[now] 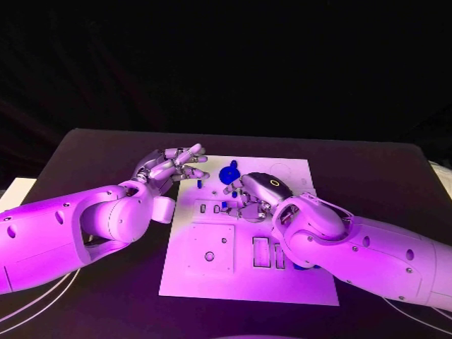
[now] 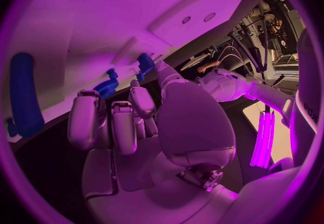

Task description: Assemble the parts on the task board

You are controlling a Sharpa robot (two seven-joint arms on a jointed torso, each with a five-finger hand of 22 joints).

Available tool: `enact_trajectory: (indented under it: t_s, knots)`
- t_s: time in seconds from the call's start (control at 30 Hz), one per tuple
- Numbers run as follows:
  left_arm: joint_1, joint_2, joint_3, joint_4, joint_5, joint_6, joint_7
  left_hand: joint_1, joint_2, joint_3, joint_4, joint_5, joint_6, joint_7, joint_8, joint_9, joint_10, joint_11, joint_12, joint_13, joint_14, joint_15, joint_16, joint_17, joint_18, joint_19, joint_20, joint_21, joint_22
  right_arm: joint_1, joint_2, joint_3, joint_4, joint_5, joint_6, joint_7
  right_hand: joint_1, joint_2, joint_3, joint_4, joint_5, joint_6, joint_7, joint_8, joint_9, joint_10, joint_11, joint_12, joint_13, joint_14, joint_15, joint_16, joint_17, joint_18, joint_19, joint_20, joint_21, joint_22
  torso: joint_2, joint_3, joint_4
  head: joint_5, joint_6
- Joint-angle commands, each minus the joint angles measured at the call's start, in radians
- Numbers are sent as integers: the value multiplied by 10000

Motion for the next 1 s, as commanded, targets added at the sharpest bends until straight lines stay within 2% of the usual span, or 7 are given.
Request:
enact_trajectory:
  t_s: [0.03, 0.13, 0.2, 0.33, 0.43, 0.6, 1.0]
  knots:
    - [1, 20, 6, -84, -1323, -45, -742, -75, 42, -28, -32, -57, -22, -181, -68, 5, 642, -241, 285, 159, 946, -285, 1214, 849, 121, 901, -297, 787, 399, -9, -305, 51, 310, 832, -1070, 1983, 45, -42, -118, 24, 88, -109, 7, -12, -18, -14, 28, 7, -3, 798, 95, -33, 1416, -18, -62, 47, -57, -17, -33, 39, -33, 31, 27]
    - [1, 24, 6, -183, -2009, 1, -1289, -120, -32, -83, 1, -68, 0, -349, -88, 8, 1239, -396, 595, 402, 1094, -475, 4456, 3962, 85, 1698, -561, 1917, 1045, 27, -718, 121, 626, 1191, -1047, 2633, 62, -59, -246, 97, 133, -133, 16, -8, -21, -35, 39, 0, -11, 804, 104, -18, 1450, -19, -63, 57, -63, -19, -75, 69, -94, 85, 25]
    - [2, 20, 6, -271, -2641, 133, -1908, -129, -124, -121, -4, -72, 100, -418, -37, 24, 1692, -611, 1287, 1011, 1198, -739, 8112, 7598, -308, 2334, -716, 4753, 4086, 78, -1100, 187, 931, 1513, -1049, 3036, 77, -62, -383, 172, 94, -143, 21, -1, -21, -54, 46, -13, -25, 805, 111, -17, 1457, -19, -63, 65, -68, -19, -99, 88, -153, 138, 35]
    - [10, 15, 8, -382, -3787, 513, -3235, -233, -147, -185, -17, -56, 445, -691, 292, 106, 1927, -870, 3269, 2678, 1470, -769, 11097, 10775, -628, 2553, -890, 7443, 7301, 213, -1761, 368, 1470, 2296, -1168, 3528, 159, -6, -446, 205, 69, -123, 16, 14, -14, -50, 43, 15, -13, 803, 112, -25, 1449, -17, -64, 68, -74, -24, -157, 157, -217, 223, 12]
    - [37, 6, 11, -391, -4655, 938, -4291, -608, -71, -371, 327, -30, 586, -812, 614, 225, 1251, -1005, 5090, 4314, 1543, -811, 11611, 11359, -690, 2383, -883, 8255, 8219, 410, -2210, 447, 1733, 3114, -1130, 3715, 293, 88, -467, 204, 156, -64, 2, 38, 1, -53, 30, 27, -12, 801, 103, -31, 1443, -17, -60, 64, -76, -21, -215, 205, -240, 278, -28]
    - [267, 108, 46, -429, -6381, 1780, -6481, -1236, 21, -788, 992, -120, 1035, -1012, 1286, 609, 1777, -1086, 8463, 7705, 1813, -906, 12285, 12166, -812, 2517, -932, 9042, 9282, 745, -2981, 528, 1969, 4220, -1183, 3827, 368, 167, -479, 206, 203, -33, -6, 45, 9, -53, 22, 39, -10, 804, 96, -27, 1454, -19, -53, 58, -75, -13, -334, 258, -276, 395, -104]
    - [1020, 840, 71, -758, -9295, 3336, -9803, -2099, 371, -1859, 1283, -424, 977, -1384, 3111, 2166, 2138, -1417, 10677, 10122, 1842, -1151, 12359, 12255, -962, 2717, -1165, 9798, 10394, 996, -3651, 586, 1478, 5666, -1349, 3709, 490, 313, -476, 193, 299, 15, -18, 51, 19, -89, 8, -29, -64, 793, 83, -59, 1406, -13, -61, 47, -94, -46, -448, 395, -428, 568, -188]
